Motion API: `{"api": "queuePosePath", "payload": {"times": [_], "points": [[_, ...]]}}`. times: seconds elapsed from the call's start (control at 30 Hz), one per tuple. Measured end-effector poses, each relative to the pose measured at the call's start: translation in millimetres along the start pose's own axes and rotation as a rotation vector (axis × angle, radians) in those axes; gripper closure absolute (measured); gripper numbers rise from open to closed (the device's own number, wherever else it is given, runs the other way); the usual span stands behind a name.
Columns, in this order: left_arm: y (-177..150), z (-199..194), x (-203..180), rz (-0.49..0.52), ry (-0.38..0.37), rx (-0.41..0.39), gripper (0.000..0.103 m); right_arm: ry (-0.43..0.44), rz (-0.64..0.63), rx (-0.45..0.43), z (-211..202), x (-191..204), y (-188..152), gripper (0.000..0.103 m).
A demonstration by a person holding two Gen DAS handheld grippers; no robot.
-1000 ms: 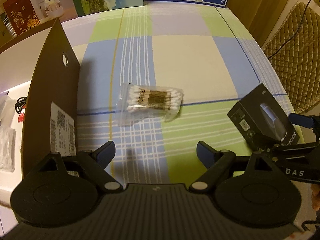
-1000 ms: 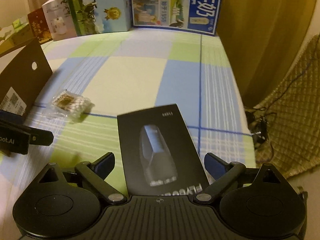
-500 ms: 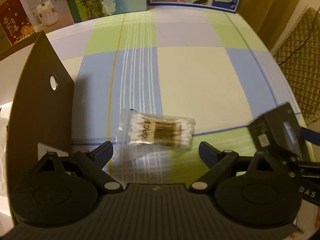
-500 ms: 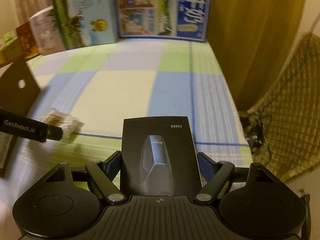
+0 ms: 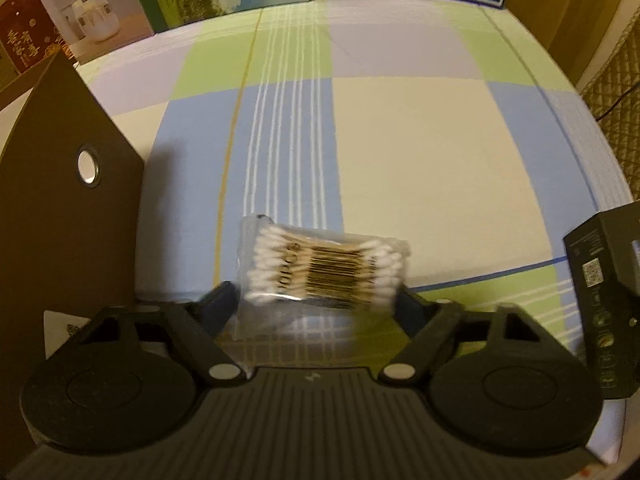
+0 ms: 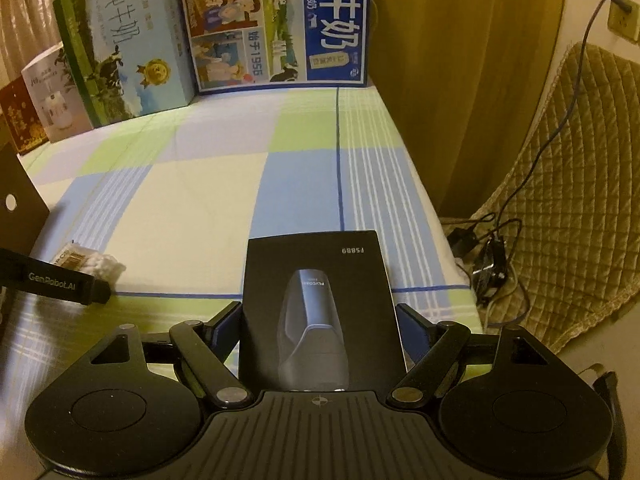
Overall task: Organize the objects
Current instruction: 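Lift and carry the swab bag and black box over the brown box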
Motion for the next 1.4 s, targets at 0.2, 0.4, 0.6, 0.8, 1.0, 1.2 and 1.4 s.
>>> {"api": "queuePosePath", "payload": {"times": [0.2,0.4,0.6,0.8,1.0,1.2,1.4], "points": [[-13.1,-7.9,-10.2,0.033,-0.033,-0.013,0.038,0.020,-0.013,0.001,-1.9,0.0,-1.4,0.026],[-50.9,-24.2,-23.6,0.049,-0.081,0.015,0.038,0.064,-0.044,0.025,-12.4,0.8,-15.1,0.026],[-103.2,-50.0,-23.0,0.060,-0.090,0.037,0.038,0.123,-0.111,0.053,-38.3,5.0,-41.8,0.026],[-147.7,-75.6,-6.8,0.055,-0.094,0.049,0.037,0.205,-0.213,0.087,-68.3,15.0,-73.6,0.026],[-171.1,-93.5,0.1,0.106,-0.124,0.037,0.018,0.242,-0.248,0.113,-83.6,21.1,-93.3,0.025],[-163.9,-91.5,-1.9,0.194,-0.163,-0.003,0.010,0.240,-0.227,0.123,-88.4,18.3,-99.3,0.022],[-158.0,-85.1,-6.7,0.230,-0.216,0.006,0.001,0.220,-0.200,0.118,-96.2,10.4,-105.3,0.018]]}}
Point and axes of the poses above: each gripper's, at about its wrist camera, not at the fingertips, and z roughly the way its jaws point, x to its left, y to its top, the point moved 7 cm from there along z, roughly the way its jaws point, and after that the axes turned 10 degrees about -y, right-handed, at the moved point
